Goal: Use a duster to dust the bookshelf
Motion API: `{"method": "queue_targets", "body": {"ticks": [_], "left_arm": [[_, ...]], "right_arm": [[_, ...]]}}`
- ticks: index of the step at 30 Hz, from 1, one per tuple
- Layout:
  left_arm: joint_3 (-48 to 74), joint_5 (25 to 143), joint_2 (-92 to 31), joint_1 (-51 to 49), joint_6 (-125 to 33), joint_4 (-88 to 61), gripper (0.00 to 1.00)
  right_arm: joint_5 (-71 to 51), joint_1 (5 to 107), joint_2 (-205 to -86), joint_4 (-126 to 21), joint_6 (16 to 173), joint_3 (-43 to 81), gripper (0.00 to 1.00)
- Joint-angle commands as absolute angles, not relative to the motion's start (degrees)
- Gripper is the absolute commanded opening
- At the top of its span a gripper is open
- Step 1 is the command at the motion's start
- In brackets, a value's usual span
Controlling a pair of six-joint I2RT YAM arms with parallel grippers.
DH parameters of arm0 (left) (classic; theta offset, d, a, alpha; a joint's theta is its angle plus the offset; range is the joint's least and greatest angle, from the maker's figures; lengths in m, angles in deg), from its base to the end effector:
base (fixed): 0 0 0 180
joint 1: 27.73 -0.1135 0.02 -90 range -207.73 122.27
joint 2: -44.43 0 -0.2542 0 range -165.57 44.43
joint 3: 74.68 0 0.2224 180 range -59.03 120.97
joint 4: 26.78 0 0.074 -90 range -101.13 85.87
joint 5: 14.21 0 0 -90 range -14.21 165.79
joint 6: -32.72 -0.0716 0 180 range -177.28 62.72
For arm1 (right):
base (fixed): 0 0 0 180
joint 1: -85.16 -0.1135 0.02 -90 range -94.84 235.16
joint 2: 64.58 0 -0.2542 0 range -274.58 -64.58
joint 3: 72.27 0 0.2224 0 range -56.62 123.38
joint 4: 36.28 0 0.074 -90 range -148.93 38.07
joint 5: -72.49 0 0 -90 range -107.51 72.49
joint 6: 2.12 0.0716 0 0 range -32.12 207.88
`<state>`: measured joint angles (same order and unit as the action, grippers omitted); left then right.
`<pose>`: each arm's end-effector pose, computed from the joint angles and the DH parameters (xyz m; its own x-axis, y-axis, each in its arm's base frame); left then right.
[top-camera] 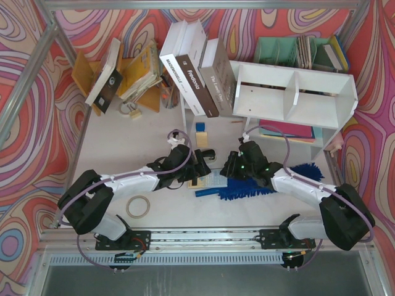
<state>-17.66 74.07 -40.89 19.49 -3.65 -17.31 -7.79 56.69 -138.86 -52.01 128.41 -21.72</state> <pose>0.2122 -0.2262 0.1723 -0.8244 -0.2941 -0.4836 0.0905 0.7749 -0.6256 0.2284 0.1376 0.1768 -0.8044 0.2924 -0.5171 -0.0812 0.8082 0.5833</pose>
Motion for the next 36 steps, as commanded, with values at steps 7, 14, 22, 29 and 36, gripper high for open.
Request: {"method": "queue_targets", "body": {"ticks": [7,14,22,29,36], "left_arm": [[-16.82,74.39,-41.86,19.82,-3.06,-18.62,0.82],[-16.95,72.65,-40.63,19.84,-3.05,-16.96,0.82],[-17.42,69.89,-37.75,19.83,-3.39,-14.48,0.83],[-18.64,68.21,-37.10,19.82,-3.79,-13.32,0.85],[-19.07,70.51,-41.08,19.81,-2.76,-15.95,0.84]], "right_arm": [[-7.69,57.02,-138.83,-52.11,129.08,-22.02,0.43],[-11.93,57.03,-139.20,-54.72,128.79,-21.13,0.51],[-8.40,56.95,-142.34,-51.57,128.91,-20.93,0.52],[-7.97,56.86,-144.12,-50.58,129.01,-20.16,0.51],[-6.94,56.77,-145.58,-49.10,129.60,-20.16,0.51]]}}
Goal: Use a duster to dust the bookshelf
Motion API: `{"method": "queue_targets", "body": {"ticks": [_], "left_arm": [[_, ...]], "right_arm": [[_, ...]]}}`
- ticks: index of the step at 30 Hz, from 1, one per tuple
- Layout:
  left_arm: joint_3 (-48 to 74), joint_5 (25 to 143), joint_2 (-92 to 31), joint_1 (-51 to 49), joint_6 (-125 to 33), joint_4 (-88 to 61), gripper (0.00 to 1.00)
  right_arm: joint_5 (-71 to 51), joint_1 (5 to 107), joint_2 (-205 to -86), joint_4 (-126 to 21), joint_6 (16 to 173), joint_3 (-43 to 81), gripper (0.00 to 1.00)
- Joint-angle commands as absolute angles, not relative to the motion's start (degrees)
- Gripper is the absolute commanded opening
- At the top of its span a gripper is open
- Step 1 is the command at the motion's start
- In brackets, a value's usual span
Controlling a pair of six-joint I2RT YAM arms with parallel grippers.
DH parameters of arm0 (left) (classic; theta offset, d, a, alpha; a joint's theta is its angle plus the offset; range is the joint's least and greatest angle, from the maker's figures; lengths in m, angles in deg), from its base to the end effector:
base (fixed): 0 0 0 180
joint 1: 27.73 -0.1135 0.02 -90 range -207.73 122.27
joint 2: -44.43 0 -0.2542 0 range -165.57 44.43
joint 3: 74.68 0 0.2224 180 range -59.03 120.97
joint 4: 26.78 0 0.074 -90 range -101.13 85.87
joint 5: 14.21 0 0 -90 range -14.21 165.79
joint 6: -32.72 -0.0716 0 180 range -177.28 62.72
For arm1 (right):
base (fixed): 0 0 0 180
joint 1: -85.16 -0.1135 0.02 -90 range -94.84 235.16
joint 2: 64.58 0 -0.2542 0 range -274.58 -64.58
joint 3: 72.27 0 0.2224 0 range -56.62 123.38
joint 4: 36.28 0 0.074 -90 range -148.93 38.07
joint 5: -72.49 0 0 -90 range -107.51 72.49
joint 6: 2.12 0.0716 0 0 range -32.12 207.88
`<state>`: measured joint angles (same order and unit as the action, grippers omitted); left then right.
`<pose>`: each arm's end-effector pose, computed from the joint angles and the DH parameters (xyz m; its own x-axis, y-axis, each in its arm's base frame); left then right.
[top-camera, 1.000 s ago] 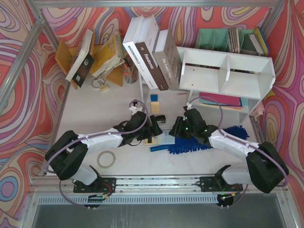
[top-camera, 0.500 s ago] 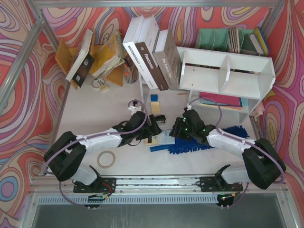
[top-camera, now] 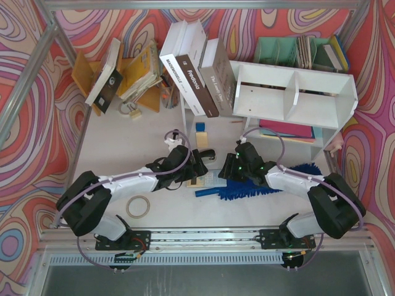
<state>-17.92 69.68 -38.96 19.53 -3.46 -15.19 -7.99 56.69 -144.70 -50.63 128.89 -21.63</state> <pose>0.2117 -0.2178 0.1765 -0.7915 -0.3260 -0.5169 0.0587 0.8014 -0.5953 0.2355 0.1412 0.1543 -0.8367 0.2825 -0.4692 -0.0344 0.8279 0.5598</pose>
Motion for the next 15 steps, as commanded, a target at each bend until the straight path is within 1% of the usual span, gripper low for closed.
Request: {"method": "queue_targets", "body": {"ticks": [1,9,15], "left_arm": [[-19.05,70.97,-41.54,19.82,-2.59,-16.26,0.84],[-18.36,74.01,-44.07,19.90,-1.92,-19.44,0.81],[-18.52,73.88,-43.40,19.99,-2.08,-19.30,0.79]], "right_arm": [[-6.81,56.67,-145.69,-48.84,129.67,-20.14,0.51],[-4.73,55.38,-147.37,-46.11,131.14,-19.16,0.52],[-4.98,54.77,-146.67,-46.50,131.31,-17.68,0.47]]}}
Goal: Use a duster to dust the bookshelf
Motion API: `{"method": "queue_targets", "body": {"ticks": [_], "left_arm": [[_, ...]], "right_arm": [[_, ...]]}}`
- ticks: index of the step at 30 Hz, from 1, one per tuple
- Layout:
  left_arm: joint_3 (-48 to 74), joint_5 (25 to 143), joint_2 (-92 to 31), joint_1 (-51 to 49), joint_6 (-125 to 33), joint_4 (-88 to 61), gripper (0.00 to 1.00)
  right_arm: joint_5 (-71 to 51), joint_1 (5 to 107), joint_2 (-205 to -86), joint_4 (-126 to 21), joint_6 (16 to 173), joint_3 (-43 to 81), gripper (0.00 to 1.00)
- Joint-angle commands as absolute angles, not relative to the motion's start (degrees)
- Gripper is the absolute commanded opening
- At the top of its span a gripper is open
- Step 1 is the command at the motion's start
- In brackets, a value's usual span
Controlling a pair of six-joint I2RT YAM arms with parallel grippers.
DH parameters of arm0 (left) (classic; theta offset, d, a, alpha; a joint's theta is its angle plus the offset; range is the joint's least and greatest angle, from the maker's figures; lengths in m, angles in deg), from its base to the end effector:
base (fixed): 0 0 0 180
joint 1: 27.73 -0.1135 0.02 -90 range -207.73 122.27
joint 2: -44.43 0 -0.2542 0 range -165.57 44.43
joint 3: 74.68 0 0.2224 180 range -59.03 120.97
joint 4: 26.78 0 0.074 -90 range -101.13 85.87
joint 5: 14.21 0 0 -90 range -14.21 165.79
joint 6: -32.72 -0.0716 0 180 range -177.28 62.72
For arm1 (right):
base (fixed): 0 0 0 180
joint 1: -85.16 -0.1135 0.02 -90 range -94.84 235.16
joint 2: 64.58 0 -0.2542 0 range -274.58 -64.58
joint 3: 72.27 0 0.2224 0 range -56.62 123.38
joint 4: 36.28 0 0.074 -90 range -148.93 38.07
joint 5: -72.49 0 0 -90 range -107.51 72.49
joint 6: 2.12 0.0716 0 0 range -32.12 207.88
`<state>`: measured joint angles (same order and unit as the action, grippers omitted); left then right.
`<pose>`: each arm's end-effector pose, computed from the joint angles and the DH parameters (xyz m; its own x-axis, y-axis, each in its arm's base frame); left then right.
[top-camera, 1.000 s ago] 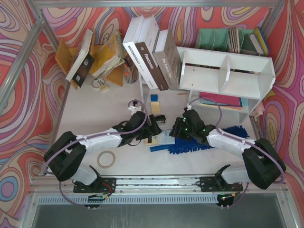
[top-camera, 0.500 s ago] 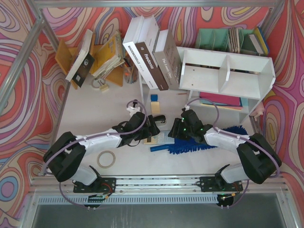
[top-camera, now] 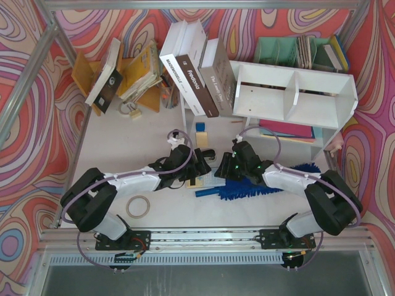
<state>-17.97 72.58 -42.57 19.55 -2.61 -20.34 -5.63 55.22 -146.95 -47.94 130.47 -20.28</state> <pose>0.2169 -0.2290 0.1682 -0.8082 -0.3254 -0.4908 0.0756 0.7692 -0.6345 0.2397 0.1551 0.1565 -0.8474 0.2762 -0.4535 -0.0644 0.7943 0.6041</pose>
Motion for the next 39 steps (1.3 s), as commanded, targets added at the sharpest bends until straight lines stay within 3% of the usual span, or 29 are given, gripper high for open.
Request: {"method": "queue_targets", "body": {"ticks": [1,7,10,15,24,39], "left_arm": [[-18.61,73.87,-43.23,19.95,-2.09,-19.30,0.79],[-19.56,71.24,-40.79,19.97,-2.08,-17.62,0.82],[-20.46,68.31,-38.31,19.92,-1.92,-15.73,0.88],[-21.89,62.53,-33.00,19.86,-2.00,-11.63,0.98],[-24.18,53.20,-20.96,19.73,-3.87,-3.32,0.98],[-27.18,49.80,-12.15,19.55,-4.42,-0.70,0.99]], "right_arm": [[-5.02,54.76,-146.12,-46.75,131.25,-17.42,0.46],[-6.25,54.66,-143.36,-48.45,131.50,-16.95,0.34],[-6.73,54.58,-142.79,-48.59,131.86,-17.15,0.25],[-6.89,54.42,-142.91,-47.27,133.31,-17.59,0.17],[-10.97,51.69,-146.12,-44.52,137.99,-16.35,0.14],[-13.82,46.98,-156.52,-44.72,140.40,-11.11,0.15]]}}
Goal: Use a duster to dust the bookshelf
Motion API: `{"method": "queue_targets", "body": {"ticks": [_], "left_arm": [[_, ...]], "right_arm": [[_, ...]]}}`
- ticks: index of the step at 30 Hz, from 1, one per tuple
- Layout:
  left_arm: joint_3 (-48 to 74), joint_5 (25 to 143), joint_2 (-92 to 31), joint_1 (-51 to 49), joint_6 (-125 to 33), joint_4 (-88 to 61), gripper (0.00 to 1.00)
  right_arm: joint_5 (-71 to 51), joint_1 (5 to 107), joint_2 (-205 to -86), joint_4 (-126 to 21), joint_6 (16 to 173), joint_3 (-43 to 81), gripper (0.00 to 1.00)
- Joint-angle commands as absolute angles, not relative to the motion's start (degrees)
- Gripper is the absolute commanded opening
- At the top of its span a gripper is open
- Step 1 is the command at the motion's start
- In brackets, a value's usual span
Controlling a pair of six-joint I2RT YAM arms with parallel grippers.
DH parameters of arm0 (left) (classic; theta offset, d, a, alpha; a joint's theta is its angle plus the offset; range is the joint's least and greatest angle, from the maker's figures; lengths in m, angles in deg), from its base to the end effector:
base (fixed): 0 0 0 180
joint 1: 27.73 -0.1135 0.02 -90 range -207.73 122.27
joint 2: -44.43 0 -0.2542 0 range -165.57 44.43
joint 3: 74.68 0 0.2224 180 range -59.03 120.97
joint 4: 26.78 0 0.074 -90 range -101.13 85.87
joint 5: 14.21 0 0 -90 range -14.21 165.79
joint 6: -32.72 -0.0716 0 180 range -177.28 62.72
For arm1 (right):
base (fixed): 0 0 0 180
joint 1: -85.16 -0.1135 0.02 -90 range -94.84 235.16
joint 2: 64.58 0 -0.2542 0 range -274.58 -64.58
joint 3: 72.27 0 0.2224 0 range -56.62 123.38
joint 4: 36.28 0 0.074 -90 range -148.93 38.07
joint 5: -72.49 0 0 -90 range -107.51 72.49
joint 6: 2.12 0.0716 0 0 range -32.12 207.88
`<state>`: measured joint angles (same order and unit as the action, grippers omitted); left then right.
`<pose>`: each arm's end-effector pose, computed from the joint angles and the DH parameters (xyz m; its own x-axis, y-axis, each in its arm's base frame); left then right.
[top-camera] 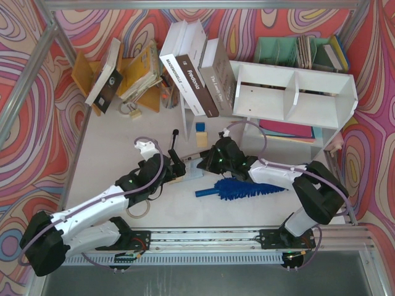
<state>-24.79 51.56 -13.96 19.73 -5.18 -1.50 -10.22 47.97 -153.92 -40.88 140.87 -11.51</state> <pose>0.1721 -0.1441 0.2197 -0.5791 -0.4332 -0.6906 -0.0256 0.8564 -0.5157 0.2604 0.2090 0.1819 -0.8088 0.3806 -0.4484 -0.0637 0.7012 0.7101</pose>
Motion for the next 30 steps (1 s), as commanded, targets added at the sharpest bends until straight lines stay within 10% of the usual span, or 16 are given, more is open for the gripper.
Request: {"method": "queue_targets", "body": {"ticks": [1,30], "left_arm": [[-28.22,50.10,-11.57,19.55,-4.05,-1.64,0.98],[-23.26,51.07,-11.06,19.50,-11.81,0.57,0.98]], "right_arm": [[-13.92,46.79,-156.78,-44.82,140.50,-10.88,0.15],[-30.64,44.67,-140.25,-67.78,141.08,-8.27,0.58]]}}
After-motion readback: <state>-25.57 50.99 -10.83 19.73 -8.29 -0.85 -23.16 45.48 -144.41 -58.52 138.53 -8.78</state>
